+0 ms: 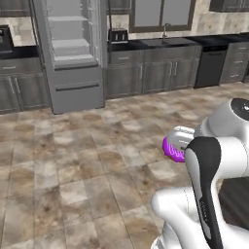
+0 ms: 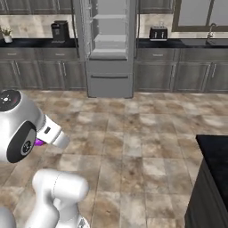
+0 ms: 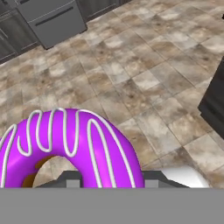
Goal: Take the cake and donut from the fridge and place them on the empty tray on the dining counter.
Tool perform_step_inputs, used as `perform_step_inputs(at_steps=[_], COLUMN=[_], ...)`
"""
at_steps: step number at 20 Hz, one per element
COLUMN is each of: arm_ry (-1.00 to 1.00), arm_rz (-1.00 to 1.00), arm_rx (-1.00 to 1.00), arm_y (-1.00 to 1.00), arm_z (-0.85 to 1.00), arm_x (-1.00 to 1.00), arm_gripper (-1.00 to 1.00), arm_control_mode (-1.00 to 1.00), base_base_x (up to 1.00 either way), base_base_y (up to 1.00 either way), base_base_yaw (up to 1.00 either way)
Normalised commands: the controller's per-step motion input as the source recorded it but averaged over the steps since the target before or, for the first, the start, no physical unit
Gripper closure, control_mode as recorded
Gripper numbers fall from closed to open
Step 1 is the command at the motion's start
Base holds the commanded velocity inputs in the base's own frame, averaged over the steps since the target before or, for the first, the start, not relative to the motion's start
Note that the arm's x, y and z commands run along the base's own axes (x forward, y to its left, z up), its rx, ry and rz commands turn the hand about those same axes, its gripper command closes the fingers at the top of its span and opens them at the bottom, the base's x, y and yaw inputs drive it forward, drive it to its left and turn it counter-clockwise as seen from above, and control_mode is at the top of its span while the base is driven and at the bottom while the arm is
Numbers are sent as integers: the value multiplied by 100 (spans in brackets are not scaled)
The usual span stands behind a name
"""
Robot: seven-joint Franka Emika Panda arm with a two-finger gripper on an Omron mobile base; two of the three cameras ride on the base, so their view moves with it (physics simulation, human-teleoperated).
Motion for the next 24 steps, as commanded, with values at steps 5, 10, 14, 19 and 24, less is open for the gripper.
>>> perform_step_inputs(at_steps=[5, 10, 14, 19, 24], arm_ry=[0, 0, 0, 0, 0], arm_rz=[0, 0, 0, 0, 0], arm_rx=[0, 0, 0, 0, 0], arm_y=[0, 0, 0, 0, 0], arm_z=[0, 0, 0, 0, 0], arm_x=[0, 0, 0, 0, 0], arm_gripper=[100, 100, 100, 100, 100], arm_control_mode=[100, 100, 100, 100, 100], base_base_x=[-100, -100, -100, -100, -71], base_base_y=[-27, -52, -64, -83, -97], base_base_yaw=[-3, -6, -7, -14, -32])
